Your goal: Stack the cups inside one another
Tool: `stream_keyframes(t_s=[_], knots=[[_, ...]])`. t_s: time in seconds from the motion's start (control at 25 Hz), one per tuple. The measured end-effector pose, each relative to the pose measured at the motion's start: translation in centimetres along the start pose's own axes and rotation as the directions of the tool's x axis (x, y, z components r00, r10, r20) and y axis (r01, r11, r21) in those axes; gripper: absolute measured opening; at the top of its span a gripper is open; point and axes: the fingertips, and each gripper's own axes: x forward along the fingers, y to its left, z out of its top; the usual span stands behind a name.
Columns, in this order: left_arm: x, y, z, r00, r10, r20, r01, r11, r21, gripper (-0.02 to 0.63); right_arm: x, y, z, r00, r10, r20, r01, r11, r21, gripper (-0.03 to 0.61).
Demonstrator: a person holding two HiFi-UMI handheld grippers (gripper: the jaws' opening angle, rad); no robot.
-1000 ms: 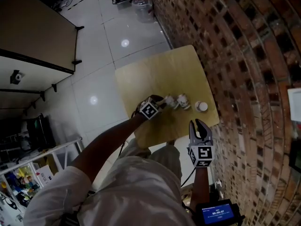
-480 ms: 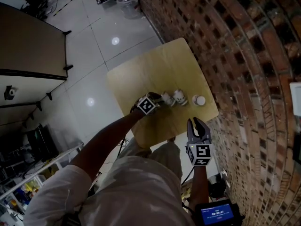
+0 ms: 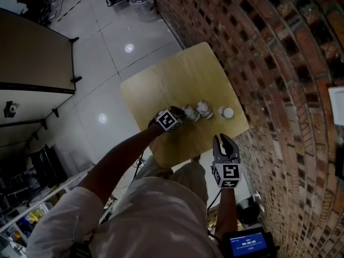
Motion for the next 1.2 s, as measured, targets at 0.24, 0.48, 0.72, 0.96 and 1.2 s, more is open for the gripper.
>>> stream_keyframes(t_s=[0.24, 0.48, 0.72, 0.96, 1.2], knots=[[-0.7, -0.5, 0.2, 0.999, 0.035, 0.003, -0.035, 0.999, 0.020, 0.054, -0.2, 0.1, -0.1, 1.000, 0.008, 0.008, -0.008, 1.000, -0.004, 0.079], [-1.7, -1.4, 0.4, 0.996, 0.086, -0.010, -0.085, 0.991, 0.102, 0.029, -0.6, 0.0, -0.6, 1.000, 0.022, 0.013, -0.022, 1.000, -0.016, 0.078], [-2.6, -2.6, 0.5, 0.990, 0.135, -0.030, -0.127, 0.973, 0.193, 0.029, -1.3, -0.3, -1.0, 0.999, 0.036, 0.024, -0.035, 0.999, -0.018, 0.079], [-2.7, -4.0, -0.1, 0.967, 0.238, -0.092, -0.183, 0.900, 0.397, 0.029, -2.3, -0.6, -1.5, 0.998, 0.047, 0.034, -0.046, 0.999, -0.025, 0.080], [-2.1, -5.2, -1.7, 0.926, 0.349, -0.146, -0.186, 0.756, 0.628, 0.029, -3.0, -1.0, -2.2, 0.998, 0.057, 0.036, -0.056, 0.998, -0.033, 0.079]])
